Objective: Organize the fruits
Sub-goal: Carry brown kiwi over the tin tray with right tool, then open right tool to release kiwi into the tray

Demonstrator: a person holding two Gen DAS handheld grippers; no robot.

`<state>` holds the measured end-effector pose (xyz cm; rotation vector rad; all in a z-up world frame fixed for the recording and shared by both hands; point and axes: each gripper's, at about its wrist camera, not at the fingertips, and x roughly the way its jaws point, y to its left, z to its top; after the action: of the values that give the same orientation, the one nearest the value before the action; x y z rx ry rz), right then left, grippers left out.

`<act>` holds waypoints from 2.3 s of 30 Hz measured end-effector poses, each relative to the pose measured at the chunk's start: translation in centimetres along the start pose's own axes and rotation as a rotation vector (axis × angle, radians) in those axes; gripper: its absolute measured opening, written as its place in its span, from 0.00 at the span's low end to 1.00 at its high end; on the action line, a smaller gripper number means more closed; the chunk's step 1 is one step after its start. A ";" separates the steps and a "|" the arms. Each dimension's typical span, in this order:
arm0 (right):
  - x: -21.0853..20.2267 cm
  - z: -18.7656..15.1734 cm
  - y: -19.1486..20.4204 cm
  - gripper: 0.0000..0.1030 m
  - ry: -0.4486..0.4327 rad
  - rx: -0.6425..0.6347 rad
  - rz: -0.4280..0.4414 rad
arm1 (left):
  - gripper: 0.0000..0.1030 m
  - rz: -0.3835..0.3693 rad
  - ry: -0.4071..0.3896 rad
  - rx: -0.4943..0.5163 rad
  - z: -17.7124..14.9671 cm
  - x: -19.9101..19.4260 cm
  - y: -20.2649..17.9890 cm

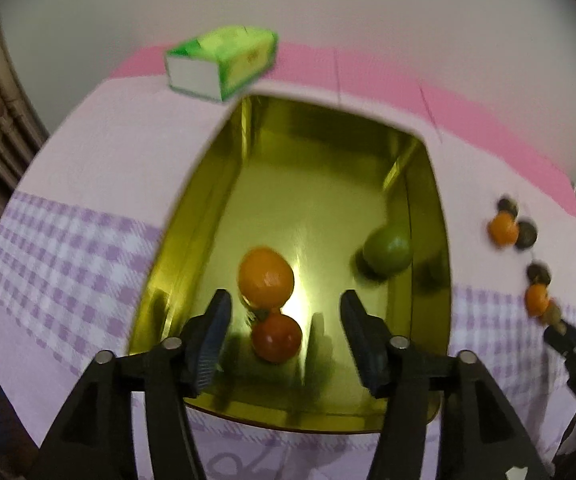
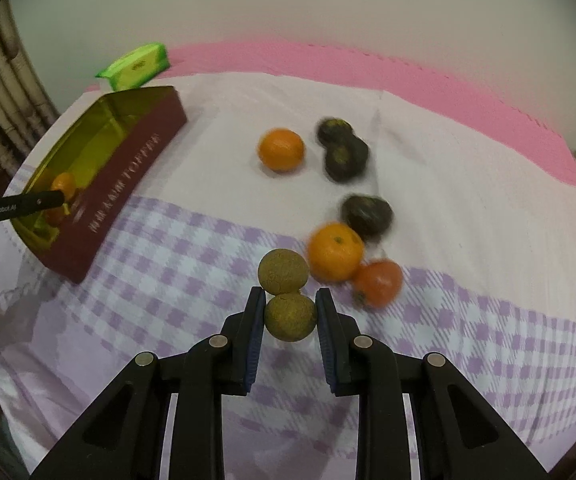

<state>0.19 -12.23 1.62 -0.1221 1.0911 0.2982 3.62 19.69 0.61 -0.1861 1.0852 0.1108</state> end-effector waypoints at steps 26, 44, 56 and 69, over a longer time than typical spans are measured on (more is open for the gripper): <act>4.7 8.6 20.5 0.26 0.004 -0.345 0.232 | 0.71 0.247 -0.148 -0.298 -0.9 -5.0 8.3; 8.4 8.3 21.4 0.26 0.086 -0.354 0.201 | 0.72 0.209 -0.136 -0.272 -0.9 -4.4 7.6; 6.3 8.3 20.8 0.26 0.053 -0.323 0.224 | 0.72 0.199 -0.118 -0.248 -0.8 -4.0 6.9; -1.1 6.4 12.3 0.27 -0.067 -0.172 0.190 | 0.72 0.193 -0.118 -0.226 -0.8 -3.9 6.4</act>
<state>1.50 0.86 6.17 -0.1609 1.0108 0.5638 -0.08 25.79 3.08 -0.2737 0.9703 0.4138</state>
